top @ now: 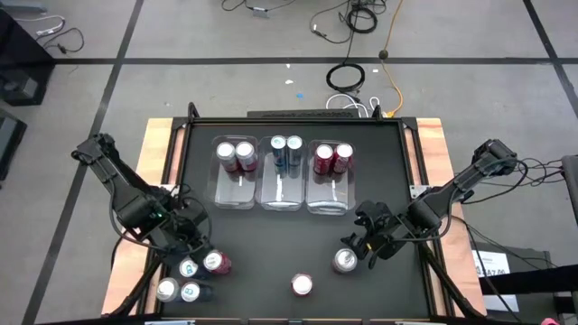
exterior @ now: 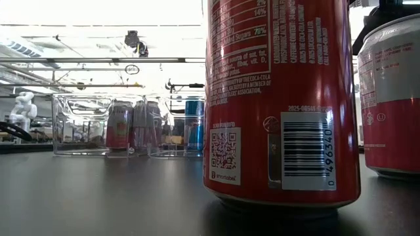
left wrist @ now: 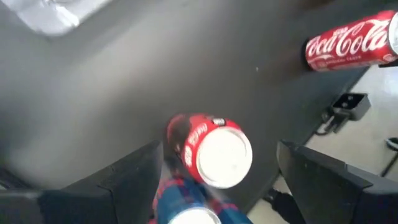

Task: Sort soda cans
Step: Put the top blue soda can into the center transparent bin

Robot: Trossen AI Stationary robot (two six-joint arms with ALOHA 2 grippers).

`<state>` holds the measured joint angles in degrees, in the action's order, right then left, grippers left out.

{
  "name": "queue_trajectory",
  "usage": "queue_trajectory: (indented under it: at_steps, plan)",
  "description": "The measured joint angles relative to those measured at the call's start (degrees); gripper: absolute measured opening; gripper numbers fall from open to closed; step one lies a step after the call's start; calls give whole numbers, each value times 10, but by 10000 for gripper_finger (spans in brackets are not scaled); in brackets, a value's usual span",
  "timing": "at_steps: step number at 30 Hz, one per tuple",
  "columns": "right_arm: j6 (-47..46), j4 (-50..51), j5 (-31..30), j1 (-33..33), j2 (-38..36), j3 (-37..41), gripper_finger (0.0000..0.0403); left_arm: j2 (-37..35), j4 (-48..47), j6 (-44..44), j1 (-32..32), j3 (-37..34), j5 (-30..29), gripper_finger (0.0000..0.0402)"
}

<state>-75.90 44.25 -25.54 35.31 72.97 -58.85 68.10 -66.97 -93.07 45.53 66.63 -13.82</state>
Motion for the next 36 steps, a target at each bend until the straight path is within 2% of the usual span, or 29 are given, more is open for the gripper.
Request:
queue_trajectory:
  at_steps: [4, 17, 27, 36]
  plan:
    - [1, 0, 0, 0, 0, 0, 382, 0, 3, -41, 7, 0, 16, 325]
    - [3, 1, 0, 0, 0, 0, 382, 2, -1, -143, 79, 0, 10, 325]
    - [2, 1, -1, 0, 0, 0, 382, 29, -15, -152, 113, 0, 4, 325]
    - [1, -3, -3, 0, 0, 0, 382, 80, -14, -141, 116, 0, 63, 325]
